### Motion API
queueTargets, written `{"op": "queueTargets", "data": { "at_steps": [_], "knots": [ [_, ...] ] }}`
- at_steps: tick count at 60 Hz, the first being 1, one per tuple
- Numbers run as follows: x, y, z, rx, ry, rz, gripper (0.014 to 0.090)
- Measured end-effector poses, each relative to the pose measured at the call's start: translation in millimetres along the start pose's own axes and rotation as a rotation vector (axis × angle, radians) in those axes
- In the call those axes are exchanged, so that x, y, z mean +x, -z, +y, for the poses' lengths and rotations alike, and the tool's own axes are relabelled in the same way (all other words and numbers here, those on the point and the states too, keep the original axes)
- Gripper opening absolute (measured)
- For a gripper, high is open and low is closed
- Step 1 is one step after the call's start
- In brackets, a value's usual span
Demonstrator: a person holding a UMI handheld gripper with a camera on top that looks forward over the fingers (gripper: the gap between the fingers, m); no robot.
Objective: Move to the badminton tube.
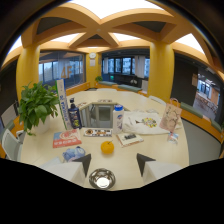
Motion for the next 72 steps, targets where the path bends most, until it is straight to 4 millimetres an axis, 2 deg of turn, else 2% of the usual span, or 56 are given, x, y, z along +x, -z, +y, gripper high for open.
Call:
{"op": "queueTargets", "data": {
  "at_steps": [7, 8, 9, 17, 29, 40, 49, 53, 61, 65, 72],
  "knots": [
    [-7, 2, 15, -0.004, -0.007, 0.01, 0.086],
    [-9, 5, 6, -0.006, -0.006, 0.014, 0.0862],
    [-9, 6, 5, -0.007, -0.006, 0.017, 0.0861],
    [-34, 13, 13, -0.011, -0.01, 0.032, 0.0849],
    [-105, 24, 17, -0.002, -0.017, 0.029, 0.0849],
    [-181, 11, -2, 0.027, 0.01, -0.021, 0.0864],
    [-235, -23, -34, 0.053, 0.035, -0.071, 0.0865],
    [-254, -48, -51, 0.064, 0.037, -0.094, 0.0864],
    [-282, -109, -92, 0.095, 0.042, -0.117, 0.0867],
    [-290, -148, -112, 0.111, 0.047, -0.124, 0.0866],
    [-304, -197, -141, 0.129, 0.036, -0.139, 0.0867]
  ]
}}
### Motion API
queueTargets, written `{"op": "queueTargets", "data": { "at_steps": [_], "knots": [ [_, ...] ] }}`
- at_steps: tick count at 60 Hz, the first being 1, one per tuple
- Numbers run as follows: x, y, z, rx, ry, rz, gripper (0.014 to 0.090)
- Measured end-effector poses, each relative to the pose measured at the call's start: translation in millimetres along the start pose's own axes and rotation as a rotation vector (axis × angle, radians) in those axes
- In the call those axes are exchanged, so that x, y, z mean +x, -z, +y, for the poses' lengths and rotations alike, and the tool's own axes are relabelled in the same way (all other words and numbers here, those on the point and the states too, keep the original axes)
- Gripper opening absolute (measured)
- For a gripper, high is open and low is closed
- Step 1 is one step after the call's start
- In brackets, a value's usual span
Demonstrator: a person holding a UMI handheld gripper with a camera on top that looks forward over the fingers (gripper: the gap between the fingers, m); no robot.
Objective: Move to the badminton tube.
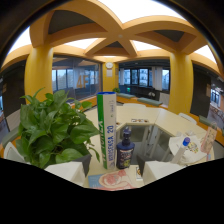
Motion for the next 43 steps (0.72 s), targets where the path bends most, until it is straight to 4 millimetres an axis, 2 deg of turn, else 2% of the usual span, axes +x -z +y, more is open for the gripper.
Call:
{"op": "queueTargets", "data": {
  "at_steps": [2, 8, 17, 27, 43],
  "knots": [
    [1, -20, -2, 0.002, -0.003, 0.002, 0.0865],
    [0, -56, -9, 0.0, -0.003, 0.001, 0.0862],
    [-4, -87, -5, -0.027, -0.006, -0.012, 0.086],
    [-5, -99, 1, -0.045, -0.009, -0.012, 0.0862],
    [-8, -98, 0, -0.046, -0.001, -0.019, 0.0862]
  ]
}}
